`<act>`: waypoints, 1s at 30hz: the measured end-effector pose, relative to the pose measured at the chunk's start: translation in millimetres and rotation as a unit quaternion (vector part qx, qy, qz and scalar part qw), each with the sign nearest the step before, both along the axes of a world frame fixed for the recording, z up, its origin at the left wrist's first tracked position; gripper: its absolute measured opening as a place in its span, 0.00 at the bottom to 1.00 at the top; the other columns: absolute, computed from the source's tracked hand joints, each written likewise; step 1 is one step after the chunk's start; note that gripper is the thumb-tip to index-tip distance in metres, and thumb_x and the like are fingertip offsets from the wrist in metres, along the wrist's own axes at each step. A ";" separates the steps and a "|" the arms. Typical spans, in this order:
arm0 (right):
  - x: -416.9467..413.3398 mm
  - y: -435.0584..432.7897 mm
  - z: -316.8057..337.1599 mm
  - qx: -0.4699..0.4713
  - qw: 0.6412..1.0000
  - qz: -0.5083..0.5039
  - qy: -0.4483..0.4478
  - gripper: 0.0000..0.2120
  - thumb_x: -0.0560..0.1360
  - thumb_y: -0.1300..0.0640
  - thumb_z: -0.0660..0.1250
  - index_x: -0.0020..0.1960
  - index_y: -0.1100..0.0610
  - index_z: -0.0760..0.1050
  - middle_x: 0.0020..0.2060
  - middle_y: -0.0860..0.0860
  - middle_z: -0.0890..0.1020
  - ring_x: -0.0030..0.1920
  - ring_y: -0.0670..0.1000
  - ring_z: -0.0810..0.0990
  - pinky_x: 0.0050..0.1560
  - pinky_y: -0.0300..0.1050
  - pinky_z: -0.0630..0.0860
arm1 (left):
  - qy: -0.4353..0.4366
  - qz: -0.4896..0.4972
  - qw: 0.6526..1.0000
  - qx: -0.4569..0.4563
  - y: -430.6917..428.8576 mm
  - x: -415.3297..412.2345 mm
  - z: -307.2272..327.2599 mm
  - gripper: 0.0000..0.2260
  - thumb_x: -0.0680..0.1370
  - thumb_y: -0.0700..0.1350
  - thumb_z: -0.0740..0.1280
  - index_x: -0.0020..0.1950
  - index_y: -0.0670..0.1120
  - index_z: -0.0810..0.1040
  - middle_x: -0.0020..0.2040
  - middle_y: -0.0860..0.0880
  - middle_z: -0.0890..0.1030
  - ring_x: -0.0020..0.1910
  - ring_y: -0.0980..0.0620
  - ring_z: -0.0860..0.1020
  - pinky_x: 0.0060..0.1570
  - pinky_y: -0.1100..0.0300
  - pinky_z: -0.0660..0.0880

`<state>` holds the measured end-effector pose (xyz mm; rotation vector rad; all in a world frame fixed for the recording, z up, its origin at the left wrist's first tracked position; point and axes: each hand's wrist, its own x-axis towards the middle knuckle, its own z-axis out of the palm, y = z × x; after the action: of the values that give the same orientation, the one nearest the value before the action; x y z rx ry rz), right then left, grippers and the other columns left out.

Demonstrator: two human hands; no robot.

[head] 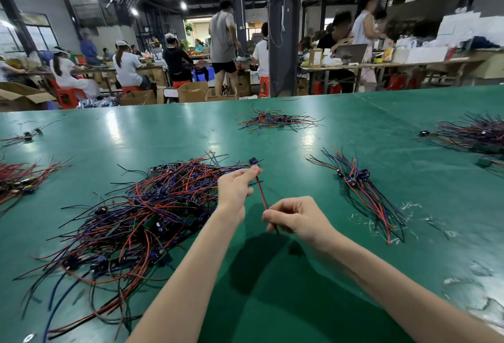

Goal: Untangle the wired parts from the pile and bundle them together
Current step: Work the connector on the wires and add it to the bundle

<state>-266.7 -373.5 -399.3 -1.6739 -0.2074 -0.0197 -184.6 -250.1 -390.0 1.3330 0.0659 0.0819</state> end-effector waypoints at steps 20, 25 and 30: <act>9.5 -41.1 26.4 -0.107 0.971 0.159 0.145 0.24 0.69 0.37 0.64 0.52 0.56 0.80 0.49 0.57 0.85 0.22 0.43 0.63 0.22 0.32 0.62 | 0.005 -0.038 0.999 -0.038 -5.5 -6.4 3.8 0.05 0.74 0.41 0.71 0.39 0.42 0.82 0.30 0.55 0.81 0.24 0.59 0.61 0.28 0.68 0.64; 15.2 -44.5 27.2 -0.043 0.991 0.074 0.106 0.24 0.71 0.41 0.64 0.53 0.60 0.79 0.47 0.57 0.85 0.19 0.43 0.62 0.19 0.33 0.59 | 0.001 -0.093 0.996 -0.004 -22.0 -20.4 4.0 0.05 0.75 0.42 0.70 0.40 0.42 0.81 0.23 0.57 0.75 0.25 0.58 0.63 0.30 0.67 0.65; 18.9 -32.4 17.2 0.056 0.995 -0.067 0.051 0.10 0.75 0.58 0.68 0.42 0.65 0.79 0.28 0.51 0.81 0.18 0.42 0.62 0.20 0.33 0.59 | 0.001 -0.144 0.989 -0.021 -34.9 -30.9 0.0 0.06 0.76 0.40 0.69 0.40 0.40 0.81 0.21 0.56 0.73 0.23 0.61 0.72 0.35 0.64 0.75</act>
<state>-247.8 -405.9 -382.1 -1.5692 -0.0163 -0.0464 -215.5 -285.0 -390.0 1.2883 -0.1226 -0.1641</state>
